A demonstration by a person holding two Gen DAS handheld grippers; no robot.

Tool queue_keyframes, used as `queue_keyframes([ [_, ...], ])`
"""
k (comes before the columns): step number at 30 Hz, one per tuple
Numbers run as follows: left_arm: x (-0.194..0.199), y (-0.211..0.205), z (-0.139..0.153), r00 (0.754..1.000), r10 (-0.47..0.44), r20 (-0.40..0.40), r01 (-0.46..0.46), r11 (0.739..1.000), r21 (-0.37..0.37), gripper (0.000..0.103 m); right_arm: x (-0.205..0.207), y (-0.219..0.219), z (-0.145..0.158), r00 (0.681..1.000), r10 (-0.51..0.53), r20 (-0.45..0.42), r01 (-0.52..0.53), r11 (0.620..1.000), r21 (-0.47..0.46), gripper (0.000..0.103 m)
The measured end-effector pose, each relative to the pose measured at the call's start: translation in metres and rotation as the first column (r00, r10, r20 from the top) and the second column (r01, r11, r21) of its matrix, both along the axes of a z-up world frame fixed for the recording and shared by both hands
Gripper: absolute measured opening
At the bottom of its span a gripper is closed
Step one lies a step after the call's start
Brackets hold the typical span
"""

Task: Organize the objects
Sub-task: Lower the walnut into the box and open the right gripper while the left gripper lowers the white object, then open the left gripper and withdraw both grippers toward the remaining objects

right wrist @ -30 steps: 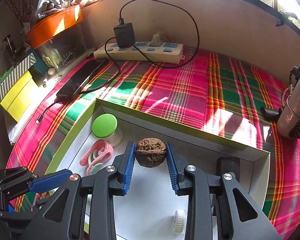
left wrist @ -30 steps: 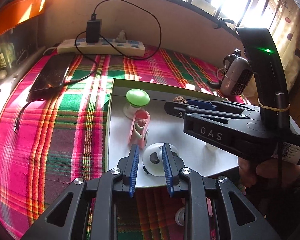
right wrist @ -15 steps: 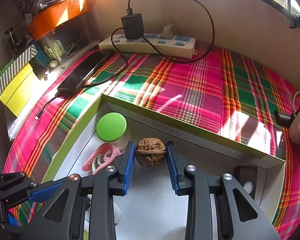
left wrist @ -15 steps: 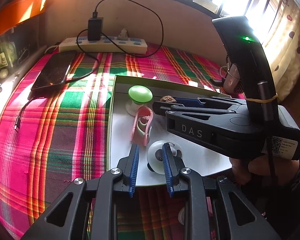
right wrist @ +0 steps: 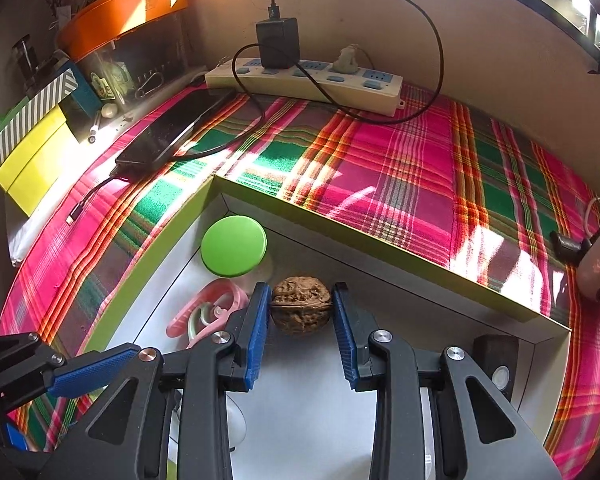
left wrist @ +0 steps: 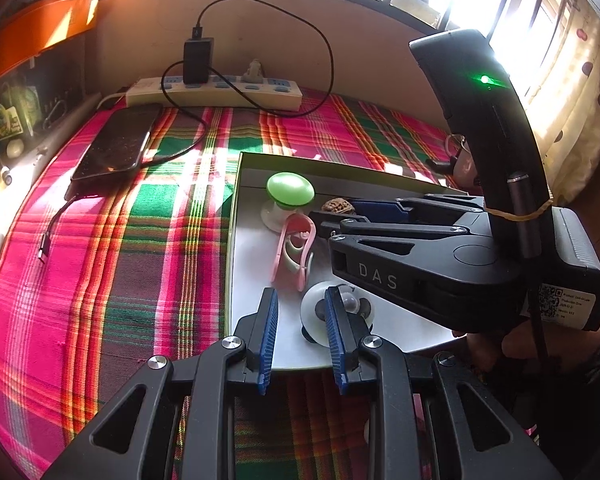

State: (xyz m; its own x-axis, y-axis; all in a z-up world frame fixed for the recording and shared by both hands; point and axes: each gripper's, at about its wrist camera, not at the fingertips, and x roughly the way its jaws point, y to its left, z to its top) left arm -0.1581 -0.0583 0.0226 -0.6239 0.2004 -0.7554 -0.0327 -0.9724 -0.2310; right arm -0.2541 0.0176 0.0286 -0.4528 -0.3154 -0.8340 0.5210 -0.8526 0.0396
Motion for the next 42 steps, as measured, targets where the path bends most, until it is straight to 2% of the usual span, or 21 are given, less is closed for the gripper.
queue_keyframes([
  [4, 0.002, 0.0, 0.001, 1.0, 0.0, -0.002, 0.0, 1.0, -0.004, 0.022, 0.002, -0.001, 0.002, 1.0, -0.007, -0.011, 0.007, 1.0, 0.006, 0.035],
  [6, 0.004, -0.001, 0.002, 1.0, 0.002, -0.006, -0.002, 1.0, -0.006, 0.022, 0.003, -0.001, 0.004, 1.0, -0.011, -0.019, 0.011, 1.0, 0.007, 0.042],
  [8, 0.007, -0.002, 0.004, 1.0, 0.003, -0.013, -0.003, 1.0, -0.008, 0.022, 0.006, 0.0, 0.008, 0.999, -0.009, -0.03, 0.01, 1.0, 0.004, 0.044],
  [17, 0.03, 0.0, 0.019, 0.998, -0.001, -0.056, -0.001, 0.999, -0.033, 0.022, 0.033, 0.012, 0.035, 0.995, -0.038, -0.096, 0.036, 0.999, -0.018, 0.045],
  [26, 0.069, 0.004, 0.031, 0.996, -0.006, -0.09, 0.0, 0.998, -0.066, 0.023, 0.086, 0.043, 0.058, 0.983, -0.111, -0.149, 0.1, 0.992, -0.078, 0.044],
  [31, 0.09, 0.005, 0.03, 0.995, -0.022, -0.094, 0.017, 0.998, -0.052, 0.023, 0.125, 0.072, 0.062, 0.972, -0.166, -0.169, 0.148, 0.982, -0.114, 0.044],
  [38, 0.112, 0.007, 0.025, 0.994, -0.061, -0.09, 0.058, 0.998, -0.034, 0.023, 0.171, 0.108, 0.056, 0.951, -0.241, -0.192, 0.223, 0.969, -0.108, 0.044],
  [42, 0.114, 0.006, 0.019, 0.994, -0.078, -0.076, 0.079, 0.997, 0.008, 0.029, 0.183, 0.119, 0.045, 0.952, -0.265, -0.156, 0.247, 0.961, -0.123, 0.044],
])
